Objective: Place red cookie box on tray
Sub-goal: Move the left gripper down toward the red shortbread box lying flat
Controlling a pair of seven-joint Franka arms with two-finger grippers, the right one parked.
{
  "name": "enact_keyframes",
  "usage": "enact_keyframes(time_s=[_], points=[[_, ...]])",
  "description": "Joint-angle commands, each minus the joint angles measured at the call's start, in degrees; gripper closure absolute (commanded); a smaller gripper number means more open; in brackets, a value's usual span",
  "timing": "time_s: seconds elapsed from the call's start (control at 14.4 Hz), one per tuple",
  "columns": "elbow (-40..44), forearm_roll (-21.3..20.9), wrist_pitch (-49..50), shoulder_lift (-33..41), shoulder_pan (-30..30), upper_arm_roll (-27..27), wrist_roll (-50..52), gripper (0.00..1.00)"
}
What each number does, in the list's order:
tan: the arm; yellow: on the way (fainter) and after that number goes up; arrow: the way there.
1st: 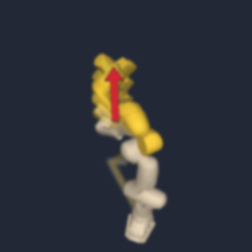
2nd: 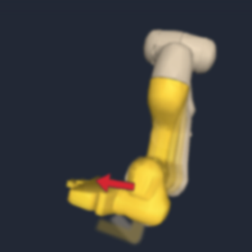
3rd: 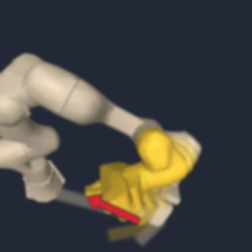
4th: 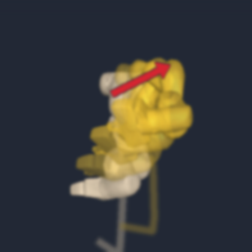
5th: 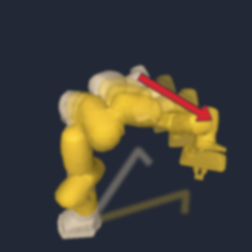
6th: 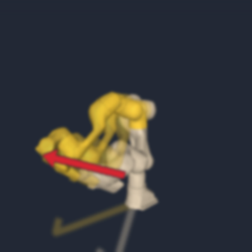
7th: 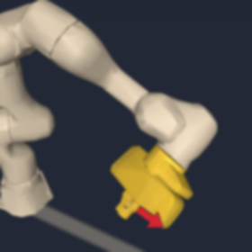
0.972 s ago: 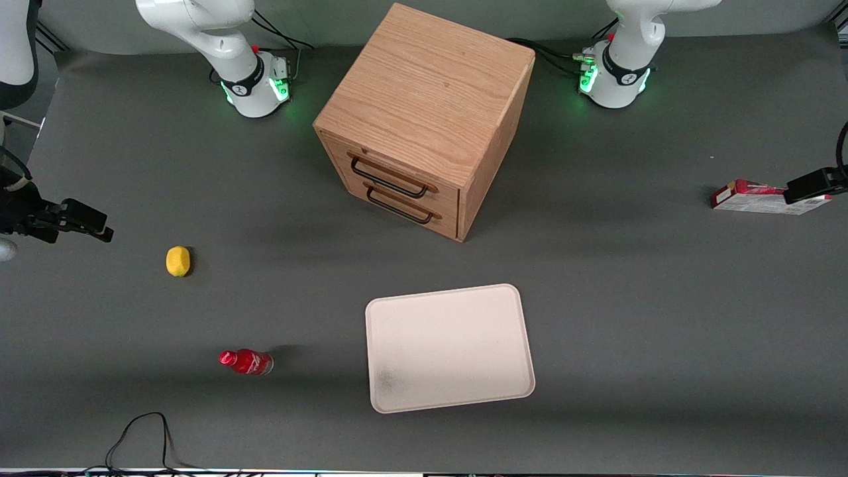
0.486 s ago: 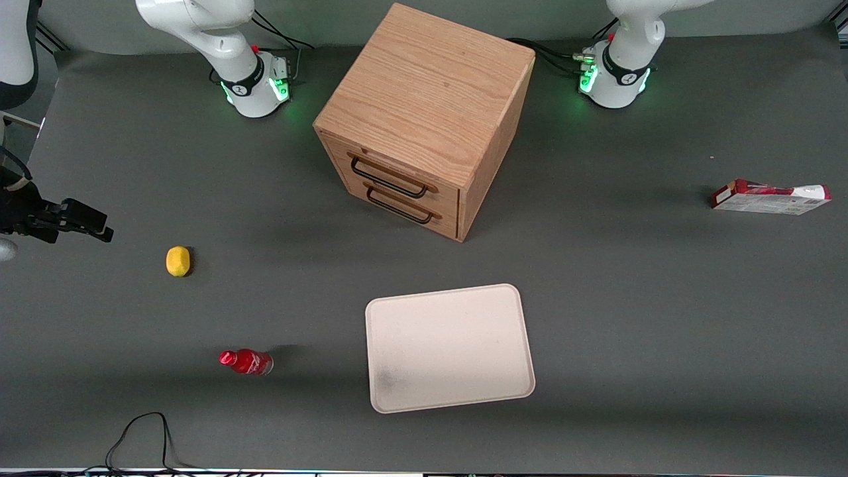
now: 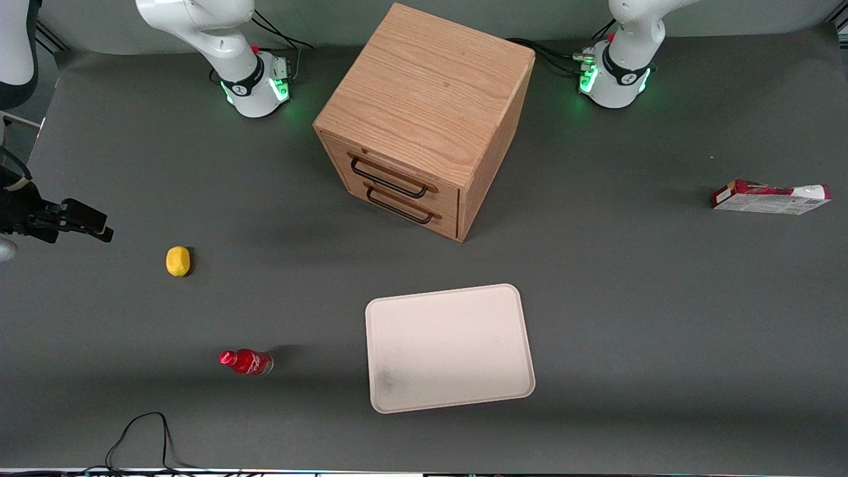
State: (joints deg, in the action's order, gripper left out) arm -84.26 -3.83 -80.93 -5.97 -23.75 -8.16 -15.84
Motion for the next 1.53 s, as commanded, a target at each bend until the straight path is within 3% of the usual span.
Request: enact_keyframes(time_s=[0.0,0.14,0.35,0.56,0.76,0.97,1.04,1.46], points=[[-1.69,-1.52,0.43,1.31,-2.62,0.51,-9.96,0.00],[-3.36,-5.48,-0.71,1.57,-2.88,0.51,-22.67,0.00],[-7.13,-5.49,-4.04,2.97,-4.99,0.60,-39.48,0.00],[-18.10,-5.32,-13.78,9.11,-5.08,0.60,-58.61,0.00],[-21.29,-4.79,-16.19,9.66,-4.91,0.60,-78.05,0.00],[-25.94,-4.79,-18.81,9.75,-4.55,0.77,-87.93,0.00],[-30.57,-4.70,-24.22,9.83,-4.81,0.69,-94.22,0.00],[-44.05,-4.79,-39.99,9.57,-6.66,0.60,-105.35,0.02]])
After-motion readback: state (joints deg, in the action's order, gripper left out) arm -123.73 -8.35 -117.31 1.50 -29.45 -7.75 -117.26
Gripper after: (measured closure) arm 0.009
